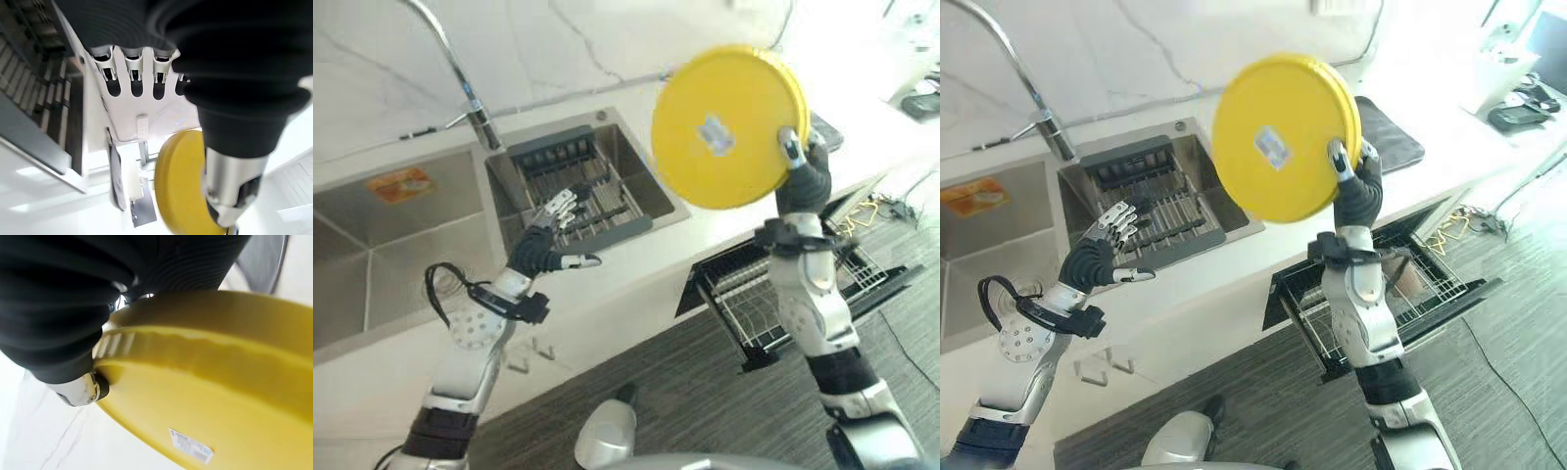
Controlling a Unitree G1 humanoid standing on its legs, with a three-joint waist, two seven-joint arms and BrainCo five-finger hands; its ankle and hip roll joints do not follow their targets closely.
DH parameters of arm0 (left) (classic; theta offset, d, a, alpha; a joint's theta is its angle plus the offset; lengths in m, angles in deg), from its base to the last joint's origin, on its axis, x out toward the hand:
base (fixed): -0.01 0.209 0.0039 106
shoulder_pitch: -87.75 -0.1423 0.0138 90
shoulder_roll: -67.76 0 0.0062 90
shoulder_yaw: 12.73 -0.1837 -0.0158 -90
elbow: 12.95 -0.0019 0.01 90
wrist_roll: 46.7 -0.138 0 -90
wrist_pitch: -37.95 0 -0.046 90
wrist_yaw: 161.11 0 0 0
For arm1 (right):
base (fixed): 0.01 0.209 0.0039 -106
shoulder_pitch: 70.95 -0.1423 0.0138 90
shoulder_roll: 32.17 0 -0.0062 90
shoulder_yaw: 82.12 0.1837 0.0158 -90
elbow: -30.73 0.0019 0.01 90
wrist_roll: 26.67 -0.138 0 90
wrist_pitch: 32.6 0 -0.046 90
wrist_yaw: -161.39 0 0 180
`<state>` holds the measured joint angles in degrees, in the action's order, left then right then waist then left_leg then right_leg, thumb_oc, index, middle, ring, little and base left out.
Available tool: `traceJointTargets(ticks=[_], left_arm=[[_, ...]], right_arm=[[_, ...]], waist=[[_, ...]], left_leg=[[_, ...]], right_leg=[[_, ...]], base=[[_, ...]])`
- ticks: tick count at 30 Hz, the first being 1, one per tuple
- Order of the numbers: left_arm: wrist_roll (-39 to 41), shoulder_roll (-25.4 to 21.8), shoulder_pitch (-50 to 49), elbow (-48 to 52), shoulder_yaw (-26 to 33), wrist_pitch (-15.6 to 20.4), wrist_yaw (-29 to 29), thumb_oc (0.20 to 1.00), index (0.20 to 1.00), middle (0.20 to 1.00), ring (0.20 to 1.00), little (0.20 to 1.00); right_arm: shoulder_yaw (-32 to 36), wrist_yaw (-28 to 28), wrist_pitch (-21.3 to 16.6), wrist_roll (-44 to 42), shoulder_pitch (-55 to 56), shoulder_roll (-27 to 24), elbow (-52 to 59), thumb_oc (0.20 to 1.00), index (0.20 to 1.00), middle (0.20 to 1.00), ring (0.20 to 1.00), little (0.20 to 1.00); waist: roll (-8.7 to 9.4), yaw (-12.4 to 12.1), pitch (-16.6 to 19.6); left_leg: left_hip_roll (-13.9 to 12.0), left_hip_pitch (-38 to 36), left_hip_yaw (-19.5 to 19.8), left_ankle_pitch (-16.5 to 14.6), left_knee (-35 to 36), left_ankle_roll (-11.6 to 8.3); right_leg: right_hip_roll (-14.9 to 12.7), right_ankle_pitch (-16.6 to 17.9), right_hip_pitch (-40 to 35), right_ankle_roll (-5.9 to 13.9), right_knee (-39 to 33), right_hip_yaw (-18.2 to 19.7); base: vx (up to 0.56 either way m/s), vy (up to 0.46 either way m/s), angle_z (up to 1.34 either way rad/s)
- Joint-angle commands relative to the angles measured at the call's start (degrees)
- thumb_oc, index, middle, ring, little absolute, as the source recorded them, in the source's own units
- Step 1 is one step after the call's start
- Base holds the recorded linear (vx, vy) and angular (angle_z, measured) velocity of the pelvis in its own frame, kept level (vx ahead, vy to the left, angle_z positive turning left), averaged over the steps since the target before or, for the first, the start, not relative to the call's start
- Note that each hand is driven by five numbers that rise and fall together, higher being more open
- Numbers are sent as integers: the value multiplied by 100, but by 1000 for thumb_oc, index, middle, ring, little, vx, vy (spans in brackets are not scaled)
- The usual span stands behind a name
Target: Place the dishes in the dishwasher.
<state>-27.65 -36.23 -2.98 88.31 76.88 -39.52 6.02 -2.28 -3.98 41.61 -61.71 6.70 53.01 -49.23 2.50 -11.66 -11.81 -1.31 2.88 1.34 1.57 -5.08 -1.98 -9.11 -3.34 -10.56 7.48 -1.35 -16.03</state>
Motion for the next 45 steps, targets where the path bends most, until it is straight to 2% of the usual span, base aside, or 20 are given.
traceJointTargets(ticks=[1,6,11,15,18,22,25,29,33,39,42,45], left_arm=[[-259,-186,-106,139,-197,365,367,1000,1000,1000,1000,1000],[-361,-65,-35,103,-286,278,636,1000,1000,1000,1000,1000],[-386,-51,-30,109,-271,148,748,1000,1000,1000,1000,1000],[-307,-56,-7,54,-209,133,831,1000,1000,1000,1000,1000],[-285,-64,-29,49,-129,158,770,1000,1000,1000,1000,1000],[-250,-215,-33,71,19,125,453,1000,1000,1000,1000,1000],[-309,-336,-70,61,41,180,303,1000,1000,1000,1000,1000],[-312,-503,-6,-21,36,314,264,1000,1000,1000,1000,1000],[-308,-730,336,-103,-120,349,182,1000,1000,1000,1000,1000],[-383,-1192,591,-193,-374,354,-172,1000,1000,1000,1000,1000],[-287,-1362,946,-405,-595,487,-179,1000,1000,1000,1000,1000],[-194,-1456,1064,-405,-698,653,-181,1000,1000,1000,1000,1000]], right_arm=[[435,-447,-622,-590,-654,89,99,200,200,200,200,200],[641,-684,-614,-804,19,27,169,200,200,200,200,200],[923,-616,-413,-549,233,-58,88,200,200,200,200,200],[940,-628,-348,92,203,-182,-258,200,200,200,200,200],[986,-681,-242,917,159,-457,-518,200,200,200,200,200],[1000,-909,-208,2196,71,-1113,-879,200,200,200,200,200],[934,-691,-289,2776,50,-1493,-998,200,200,200,200,200],[744,-501,-519,3383,-175,-1719,-1407,200,200,200,200,200],[249,-341,-679,4345,-702,-2058,-1693,200,200,200,200,200],[-460,-69,-673,5143,-1335,-2347,-1894,200,200,200,200,200],[-990,326,-656,5863,-1835,-2399,-2103,200,200,200,200,200],[-1370,698,-589,6367,-2203,-2451,-2186,200,200,200,200,200]], waist=[[21,-50,527],[-63,356,572],[-106,521,540],[-121,566,512],[-101,573,539],[-22,526,561],[34,507,514],[77,452,429],[188,345,275],[392,82,23],[427,-64,-211],[466,-209,-329]], left_leg=[[-908,-496,-259,62,740,-298],[-984,-751,-492,99,941,-323],[-1039,-842,-540,102,927,-353],[-1076,-895,-556,79,876,-377],[-1093,-938,-593,72,927,-407],[-1071,-926,-533,49,936,-428],[-1049,-919,-473,18,895,-424],[-1027,-854,-414,-35,819,-410],[-998,-635,-274,-44,696,-399],[-951,-224,-25,-110,281,-372],[-912,98,192,-173,-121,-360],[-858,237,299,-179,-114,-363]], right_leg=[[-622,685,123,294,-347,-168],[-548,725,243,260,-365,50],[-486,642,232,208,-239,47],[-432,618,226,173,-223,98],[-424,683,218,208,-345,110],[-420,688,224,240,-337,68],[-419,693,240,252,-297,63],[-437,725,288,297,-295,96],[-445,750,383,334,-245,102],[-449,619,477,361,125,-76],[-456,497,562,348,401,-131],[-414,537,464,362,184,-211]], base=[[-186,-132,-72],[-91,-65,-47],[-24,-39,-3],[5,-24,-7],[8,-32,-10],[26,-42,-5],[38,-63,1],[1,-67,-3],[-47,-80,-3],[-42,-113,9],[-81,-89,18],[-99,-68,22]])
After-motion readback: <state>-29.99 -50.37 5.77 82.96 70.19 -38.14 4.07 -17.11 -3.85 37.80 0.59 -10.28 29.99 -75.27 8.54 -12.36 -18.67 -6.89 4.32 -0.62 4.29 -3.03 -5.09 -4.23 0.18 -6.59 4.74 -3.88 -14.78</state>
